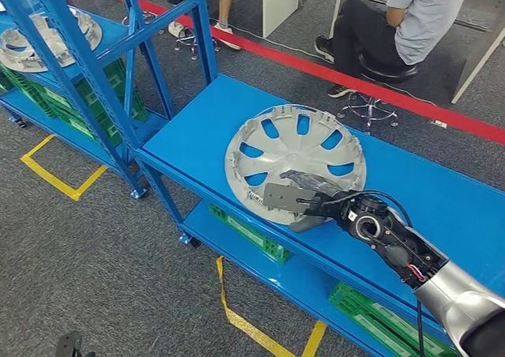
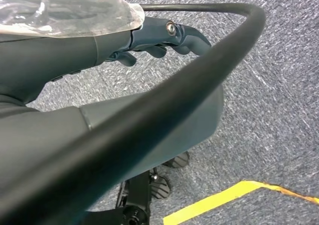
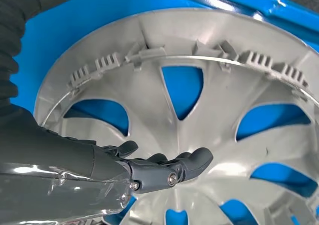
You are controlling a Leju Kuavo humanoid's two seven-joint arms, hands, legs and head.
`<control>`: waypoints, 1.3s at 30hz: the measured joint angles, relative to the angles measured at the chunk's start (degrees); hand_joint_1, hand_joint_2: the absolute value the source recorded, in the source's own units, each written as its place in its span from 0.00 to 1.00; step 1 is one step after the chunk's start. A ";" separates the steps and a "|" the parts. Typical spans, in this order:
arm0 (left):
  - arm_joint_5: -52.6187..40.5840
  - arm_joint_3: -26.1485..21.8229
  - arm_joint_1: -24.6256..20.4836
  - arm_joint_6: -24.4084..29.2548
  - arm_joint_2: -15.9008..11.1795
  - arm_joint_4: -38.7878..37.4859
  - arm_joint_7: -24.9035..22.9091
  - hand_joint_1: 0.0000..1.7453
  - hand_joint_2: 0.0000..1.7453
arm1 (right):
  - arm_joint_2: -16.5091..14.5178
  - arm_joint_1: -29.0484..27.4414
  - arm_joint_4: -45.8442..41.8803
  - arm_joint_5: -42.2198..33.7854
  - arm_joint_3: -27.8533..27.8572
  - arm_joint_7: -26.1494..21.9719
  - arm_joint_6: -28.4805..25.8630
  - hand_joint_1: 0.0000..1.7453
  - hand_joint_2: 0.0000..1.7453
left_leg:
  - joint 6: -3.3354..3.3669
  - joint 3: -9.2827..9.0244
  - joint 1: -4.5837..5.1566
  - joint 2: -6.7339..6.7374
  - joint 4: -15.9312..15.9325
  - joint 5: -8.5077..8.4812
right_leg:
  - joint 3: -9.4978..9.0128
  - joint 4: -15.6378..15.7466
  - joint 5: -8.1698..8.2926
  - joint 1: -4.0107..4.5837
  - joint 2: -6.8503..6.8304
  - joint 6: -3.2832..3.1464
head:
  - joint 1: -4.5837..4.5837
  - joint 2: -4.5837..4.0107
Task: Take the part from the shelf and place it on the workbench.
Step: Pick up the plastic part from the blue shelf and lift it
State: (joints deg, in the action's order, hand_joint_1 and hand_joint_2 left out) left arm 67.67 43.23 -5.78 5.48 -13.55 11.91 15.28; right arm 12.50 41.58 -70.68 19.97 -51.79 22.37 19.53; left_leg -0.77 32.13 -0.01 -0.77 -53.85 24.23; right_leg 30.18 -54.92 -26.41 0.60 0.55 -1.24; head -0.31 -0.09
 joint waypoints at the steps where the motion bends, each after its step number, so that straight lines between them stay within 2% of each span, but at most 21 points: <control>1: 0.04 0.00 0.00 -0.01 0.00 0.00 -0.02 0.00 0.00 | 0.09 0.07 -0.06 -0.10 -0.27 0.19 0.11 0.00 1.00 | 0.00 0.00 0.00 0.00 0.00 0.00 | 0.00 0.00 0.00 0.00 0.00 0.00 | -0.01 -0.01; 26: 0.07 0.00 -0.01 -0.01 0.00 0.00 -0.36 0.00 0.00 | 3.04 0.50 -0.78 -2.92 -4.45 3.00 1.37 0.00 1.00 | 0.00 0.00 0.00 0.00 0.00 0.00 | 0.01 0.00 0.00 0.00 0.00 0.00 | -0.03 -0.02; 39: -0.01 0.00 -0.30 -0.02 0.00 0.00 -0.85 0.00 0.00 | 4.22 1.17 -0.90 -1.91 -6.24 4.46 4.81 0.00 1.00 | 0.00 0.00 0.00 0.00 0.00 0.00 | 0.00 0.00 0.00 0.00 0.00 0.00 | -0.02 0.00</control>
State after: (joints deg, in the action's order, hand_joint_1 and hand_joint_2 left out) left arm 67.66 43.23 -6.08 5.46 -13.55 11.91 14.43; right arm 16.73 42.75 -71.58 18.06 -58.02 26.83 24.34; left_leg -0.77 32.13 -0.01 -0.78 -53.85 24.23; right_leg 30.18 -54.93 -26.41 0.60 0.55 -1.24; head -0.33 -0.09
